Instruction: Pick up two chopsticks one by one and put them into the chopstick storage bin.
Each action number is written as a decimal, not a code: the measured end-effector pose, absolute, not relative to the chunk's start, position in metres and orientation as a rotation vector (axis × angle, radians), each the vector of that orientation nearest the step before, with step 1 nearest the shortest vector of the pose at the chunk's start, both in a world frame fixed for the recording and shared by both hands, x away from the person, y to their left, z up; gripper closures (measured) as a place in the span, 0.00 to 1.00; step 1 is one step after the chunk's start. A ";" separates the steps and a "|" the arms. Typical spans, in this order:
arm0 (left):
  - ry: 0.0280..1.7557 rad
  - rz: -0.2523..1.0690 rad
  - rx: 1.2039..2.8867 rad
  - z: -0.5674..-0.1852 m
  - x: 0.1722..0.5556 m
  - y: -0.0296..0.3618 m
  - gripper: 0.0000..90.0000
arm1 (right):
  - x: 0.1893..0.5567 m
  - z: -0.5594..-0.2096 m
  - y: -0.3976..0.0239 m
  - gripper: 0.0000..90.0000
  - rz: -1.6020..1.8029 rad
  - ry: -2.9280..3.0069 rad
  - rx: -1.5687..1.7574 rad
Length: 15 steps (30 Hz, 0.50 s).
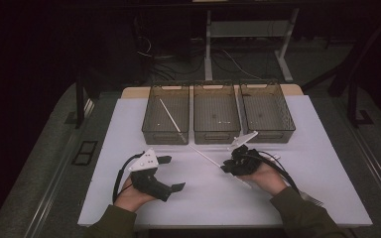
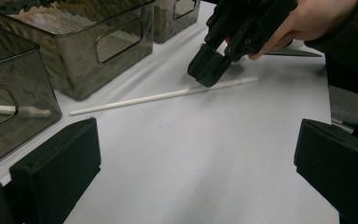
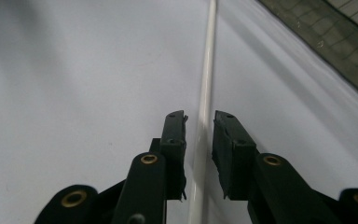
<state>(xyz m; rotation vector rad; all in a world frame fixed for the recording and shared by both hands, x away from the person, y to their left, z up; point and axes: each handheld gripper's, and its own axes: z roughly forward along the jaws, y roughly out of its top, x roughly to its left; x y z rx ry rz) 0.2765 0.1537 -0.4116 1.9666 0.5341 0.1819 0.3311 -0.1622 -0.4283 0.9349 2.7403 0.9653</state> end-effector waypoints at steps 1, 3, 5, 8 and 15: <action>0.536 0.180 1.964 -0.412 0.276 0.154 0.00 | 0.331 -0.430 -0.161 0.83 0.959 2.742 0.934; 0.533 0.181 1.966 -0.411 0.276 0.154 0.00 | 0.332 -0.432 -0.160 0.85 0.944 2.741 0.932; 0.532 0.180 1.967 -0.411 0.276 0.154 0.00 | 0.332 -0.434 -0.159 0.86 0.932 2.737 0.936; 0.532 0.181 1.967 -0.411 0.277 0.154 0.00 | 0.333 -0.435 -0.159 0.87 0.925 2.733 0.933; 0.531 0.181 1.969 -0.411 0.277 0.154 0.00 | 0.332 -0.437 -0.156 0.91 0.897 2.722 0.924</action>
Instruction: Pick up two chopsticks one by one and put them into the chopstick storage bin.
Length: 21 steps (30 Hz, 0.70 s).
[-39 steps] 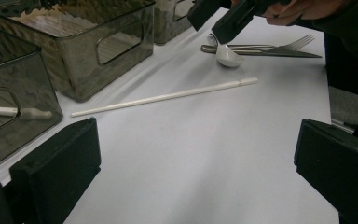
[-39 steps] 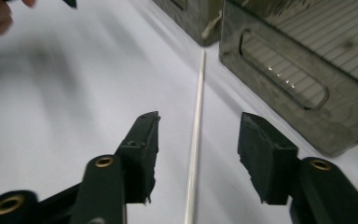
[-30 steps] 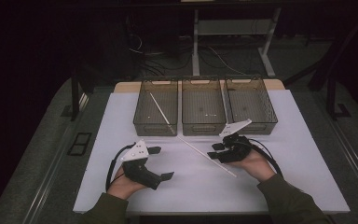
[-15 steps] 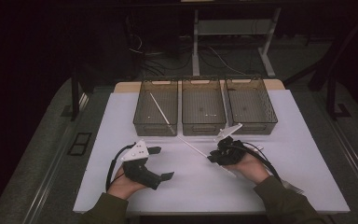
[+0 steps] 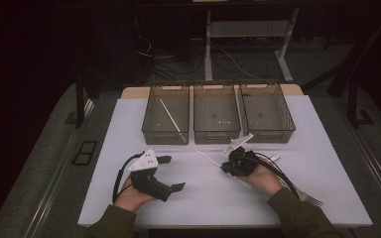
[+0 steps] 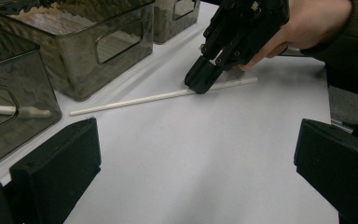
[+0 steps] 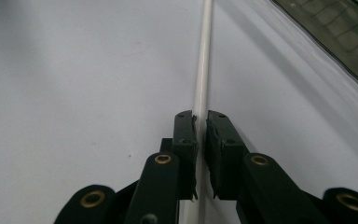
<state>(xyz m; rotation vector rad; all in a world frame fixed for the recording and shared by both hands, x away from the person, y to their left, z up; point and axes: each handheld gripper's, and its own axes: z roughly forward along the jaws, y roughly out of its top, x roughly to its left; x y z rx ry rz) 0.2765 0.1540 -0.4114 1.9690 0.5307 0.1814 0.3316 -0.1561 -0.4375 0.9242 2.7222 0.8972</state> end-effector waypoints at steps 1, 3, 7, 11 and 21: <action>0.531 0.181 1.969 -0.412 0.277 0.154 0.00 | 0.331 -0.438 -0.156 0.91 0.897 2.720 0.926; 0.531 0.180 1.969 -0.412 0.276 0.154 0.00 | 0.329 -0.438 -0.155 0.91 0.890 2.709 0.923; 0.530 0.181 1.970 -0.412 0.276 0.153 0.00 | 0.327 -0.438 -0.153 0.92 0.874 2.691 0.938; 0.530 0.181 1.971 -0.411 0.276 0.153 0.00 | 0.326 -0.438 -0.152 0.93 0.875 2.676 0.955; 0.531 0.183 1.962 -0.410 0.276 0.155 0.00 | 0.331 -0.437 -0.157 0.93 0.909 2.707 0.989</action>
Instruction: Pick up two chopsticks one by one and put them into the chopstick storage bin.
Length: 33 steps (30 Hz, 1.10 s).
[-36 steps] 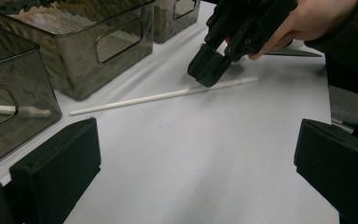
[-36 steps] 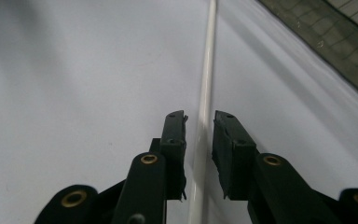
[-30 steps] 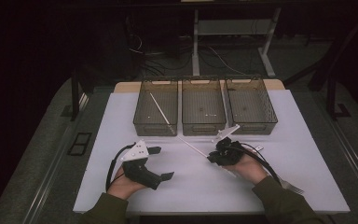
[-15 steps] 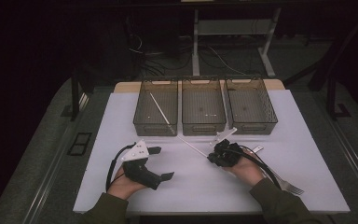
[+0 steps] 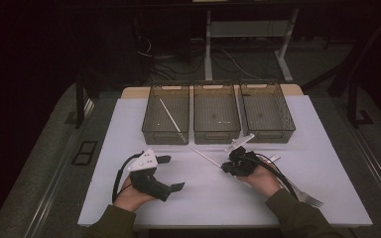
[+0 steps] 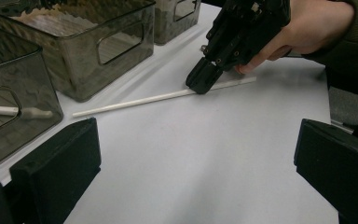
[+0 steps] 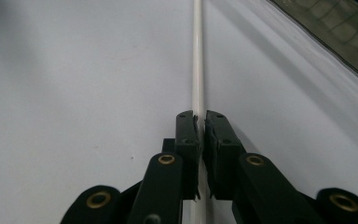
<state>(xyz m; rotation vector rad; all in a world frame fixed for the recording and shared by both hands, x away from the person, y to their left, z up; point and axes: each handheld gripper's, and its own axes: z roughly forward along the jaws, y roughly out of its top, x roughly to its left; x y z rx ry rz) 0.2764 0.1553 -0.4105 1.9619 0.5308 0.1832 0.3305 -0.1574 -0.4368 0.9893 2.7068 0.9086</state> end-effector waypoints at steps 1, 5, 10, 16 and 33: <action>0.531 0.183 1.962 -0.410 0.276 0.155 0.00 | 0.331 -0.436 -0.158 0.93 0.914 2.706 0.991; 0.530 0.183 1.962 -0.410 0.276 0.155 0.00 | 0.330 -0.430 -0.162 0.93 0.952 2.706 0.993; 0.529 0.183 1.965 -0.411 0.276 0.155 0.00 | 0.330 -0.421 -0.169 0.93 1.008 2.701 1.001; 0.533 0.180 1.961 -0.411 0.276 0.155 0.00 | 0.330 -0.409 -0.177 0.93 1.080 2.690 1.008; 0.534 0.184 1.942 -0.418 0.277 0.158 0.00 | 0.333 -0.383 -0.192 0.93 1.238 2.629 1.036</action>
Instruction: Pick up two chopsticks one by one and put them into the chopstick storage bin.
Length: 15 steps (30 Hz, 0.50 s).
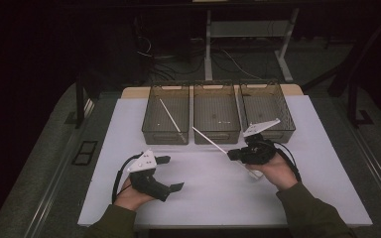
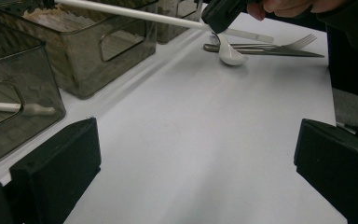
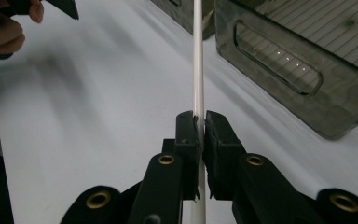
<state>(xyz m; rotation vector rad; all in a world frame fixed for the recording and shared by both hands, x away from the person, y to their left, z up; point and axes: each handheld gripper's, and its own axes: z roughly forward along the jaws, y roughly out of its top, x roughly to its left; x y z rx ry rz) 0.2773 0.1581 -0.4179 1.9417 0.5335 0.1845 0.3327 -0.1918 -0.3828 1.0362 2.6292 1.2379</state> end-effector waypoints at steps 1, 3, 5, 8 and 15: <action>0.532 0.187 1.943 -0.418 0.277 0.158 0.00 | 0.333 -0.382 -0.192 0.93 1.240 2.627 1.041; 0.529 0.189 1.946 -0.417 0.277 0.157 0.00 | 0.335 -0.380 -0.192 0.93 1.254 2.616 1.040; 0.527 0.190 1.948 -0.417 0.277 0.157 0.00 | 0.337 -0.377 -0.191 0.93 1.265 2.611 1.043; 0.529 0.187 1.948 -0.417 0.277 0.157 0.00 | 0.339 -0.374 -0.189 0.93 1.274 2.606 1.041; 0.530 0.189 1.942 -0.417 0.276 0.157 0.00 | 0.349 -0.363 -0.179 0.93 1.313 2.585 1.039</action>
